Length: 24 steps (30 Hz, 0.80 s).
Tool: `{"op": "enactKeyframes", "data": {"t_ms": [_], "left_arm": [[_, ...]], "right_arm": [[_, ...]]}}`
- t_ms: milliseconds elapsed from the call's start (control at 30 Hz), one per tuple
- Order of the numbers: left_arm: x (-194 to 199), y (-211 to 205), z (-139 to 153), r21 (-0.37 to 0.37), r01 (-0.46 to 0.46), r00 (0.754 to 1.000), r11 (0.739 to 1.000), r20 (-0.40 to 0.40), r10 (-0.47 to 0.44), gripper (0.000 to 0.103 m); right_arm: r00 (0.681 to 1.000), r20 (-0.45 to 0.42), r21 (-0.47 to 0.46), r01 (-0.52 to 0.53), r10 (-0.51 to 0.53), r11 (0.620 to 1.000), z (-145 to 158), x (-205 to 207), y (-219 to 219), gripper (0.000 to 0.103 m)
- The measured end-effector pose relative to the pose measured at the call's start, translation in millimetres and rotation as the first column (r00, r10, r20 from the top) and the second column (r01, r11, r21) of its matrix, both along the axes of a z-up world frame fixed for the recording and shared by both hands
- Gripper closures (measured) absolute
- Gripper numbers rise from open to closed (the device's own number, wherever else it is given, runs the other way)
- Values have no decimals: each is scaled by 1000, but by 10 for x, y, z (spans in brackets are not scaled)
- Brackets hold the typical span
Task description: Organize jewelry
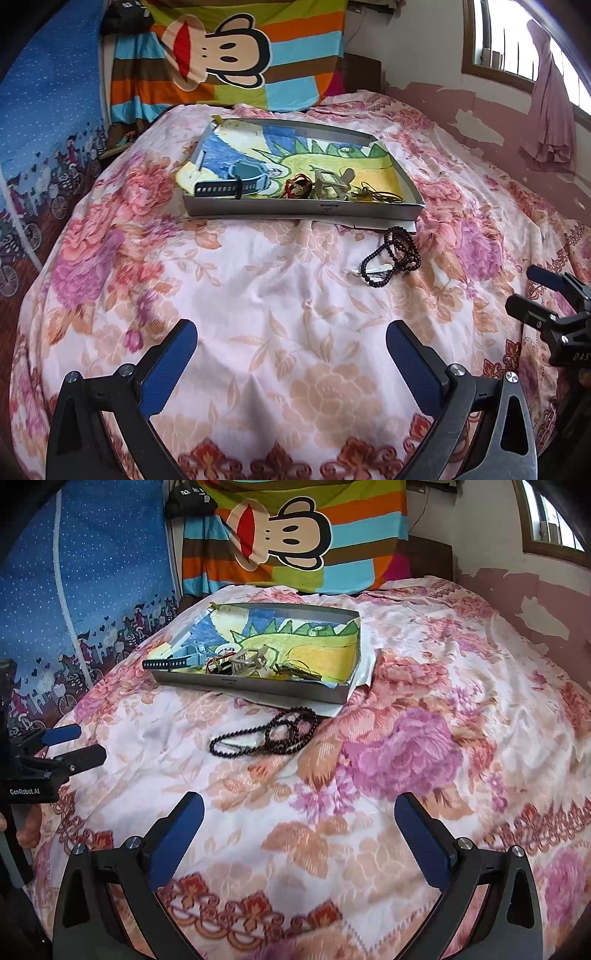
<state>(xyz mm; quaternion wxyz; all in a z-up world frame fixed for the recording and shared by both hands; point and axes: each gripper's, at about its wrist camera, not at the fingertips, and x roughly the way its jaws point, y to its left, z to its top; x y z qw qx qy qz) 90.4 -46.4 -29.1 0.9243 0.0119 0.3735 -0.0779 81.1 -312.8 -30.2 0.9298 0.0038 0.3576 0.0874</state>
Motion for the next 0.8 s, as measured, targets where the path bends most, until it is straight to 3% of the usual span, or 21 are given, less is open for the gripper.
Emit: {"op": "enactKeyframes", "data": {"t_ms": [200,300,367,500,633,800], "left_arm": [[288,-46,-52,-19,77,997,997,-24,-77,0],[437,-105,-101,-18,132,991,991,-31,-133,0],[506,-151,-131,-5,168,985,986,-29,-168,5],[640,-258,-229,39,233,972,972,-50,-231,24],[752,-321,-335,57,281,958,958,-80,-276,37],[859,-368,-423,53,311,947,949,-100,-305,45]], "right_arm": [[999,2,14,-47,47,999,-31,290,38,3],[997,-13,20,-70,70,997,-81,450,70,20],[996,-33,19,-85,85,996,-137,565,100,31],[991,-58,25,-123,124,992,-226,743,174,42],[984,-90,34,-151,153,988,-324,925,268,55],[977,-126,50,-167,172,985,-448,1149,368,56]]}}
